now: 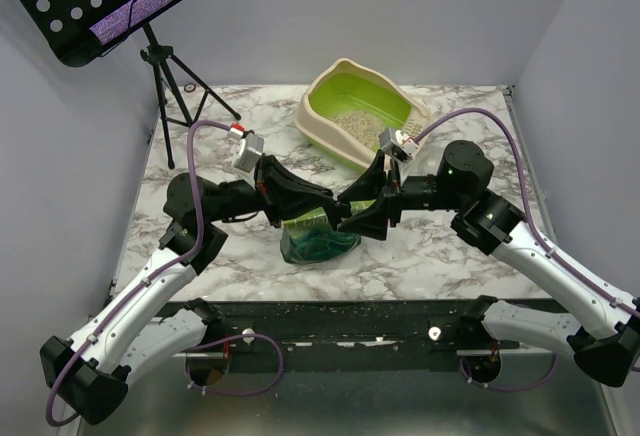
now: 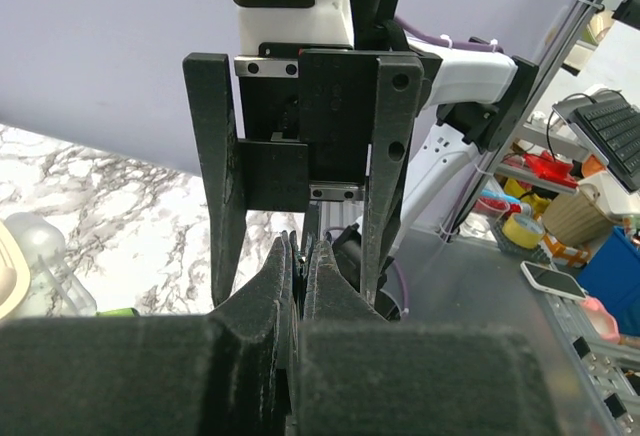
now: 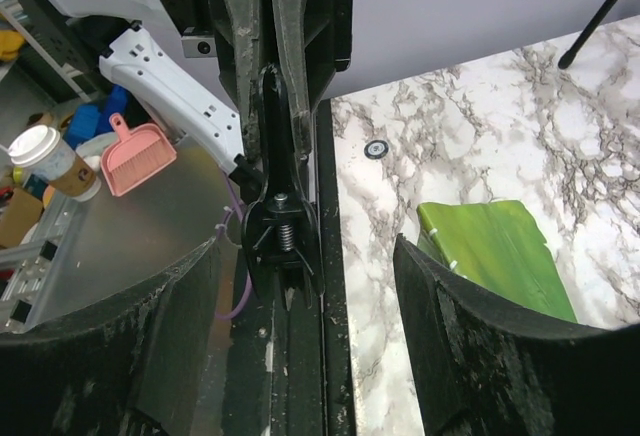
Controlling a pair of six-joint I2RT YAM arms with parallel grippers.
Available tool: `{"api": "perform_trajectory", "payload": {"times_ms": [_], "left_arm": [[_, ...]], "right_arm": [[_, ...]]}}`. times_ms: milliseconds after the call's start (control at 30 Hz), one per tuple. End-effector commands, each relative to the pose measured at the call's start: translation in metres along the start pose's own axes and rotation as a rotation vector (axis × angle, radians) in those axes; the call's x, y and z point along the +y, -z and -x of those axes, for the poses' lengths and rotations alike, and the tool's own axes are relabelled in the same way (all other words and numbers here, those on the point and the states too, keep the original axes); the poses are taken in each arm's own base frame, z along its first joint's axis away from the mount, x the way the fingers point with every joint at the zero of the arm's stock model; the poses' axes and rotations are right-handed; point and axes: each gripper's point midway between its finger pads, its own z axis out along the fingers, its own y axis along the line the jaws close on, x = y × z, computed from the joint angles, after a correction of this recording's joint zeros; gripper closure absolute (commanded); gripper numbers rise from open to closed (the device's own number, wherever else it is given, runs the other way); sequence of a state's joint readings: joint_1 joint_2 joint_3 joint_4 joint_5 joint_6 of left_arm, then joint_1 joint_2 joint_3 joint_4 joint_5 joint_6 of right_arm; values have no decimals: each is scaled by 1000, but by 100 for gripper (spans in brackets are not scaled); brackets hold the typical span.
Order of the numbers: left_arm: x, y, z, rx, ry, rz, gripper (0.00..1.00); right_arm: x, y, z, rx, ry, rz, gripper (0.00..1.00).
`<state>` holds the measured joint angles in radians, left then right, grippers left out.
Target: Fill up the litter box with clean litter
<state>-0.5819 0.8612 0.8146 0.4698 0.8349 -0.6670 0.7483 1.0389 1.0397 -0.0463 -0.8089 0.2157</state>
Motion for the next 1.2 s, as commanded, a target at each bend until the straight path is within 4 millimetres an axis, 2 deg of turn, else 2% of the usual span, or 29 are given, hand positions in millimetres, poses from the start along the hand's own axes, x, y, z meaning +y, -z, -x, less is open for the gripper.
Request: {"api": "perform_trajectory", "payload": {"times_ms": [0, 333, 367, 467, 533, 567, 633, 700, 833, 900, 1000, 1167], "left_arm": [[-10, 2, -3, 16, -15, -52, 100], [-14, 4, -6, 42, -15, -75, 100], [-15, 4, -6, 41, -15, -75, 100], [-15, 4, -7, 45, -13, -76, 100], [-16, 4, -8, 49, -13, -81, 100], [-16, 5, -9, 52, -9, -81, 100], [-16, 5, -10, 55, -8, -82, 98], [-17, 6, -9, 56, -13, -80, 76], [-15, 10, -11, 86, -63, -41, 42], [-10, 14, -13, 110, -96, 5, 37], [1, 21, -17, 151, -139, 87, 36], [22, 34, -29, 204, -187, 214, 35]], "right_arm": [[10, 0, 19, -38, 72, 34, 23], [14, -2, 17, -37, 82, 54, 26], [16, -2, 22, -56, 101, 61, 27], [17, -3, 22, -55, 101, 67, 30], [19, -3, 23, -61, 108, 73, 35], [19, -3, 23, -64, 110, 72, 45], [18, -3, 25, -74, 110, 54, 99], [18, -4, 22, -73, 118, 46, 100], [13, 0, 22, -94, 121, -6, 100], [11, 2, 24, -98, 122, -24, 100], [6, 4, 25, -100, 121, -68, 100], [-17, 16, 21, -68, 132, -227, 100]]}}
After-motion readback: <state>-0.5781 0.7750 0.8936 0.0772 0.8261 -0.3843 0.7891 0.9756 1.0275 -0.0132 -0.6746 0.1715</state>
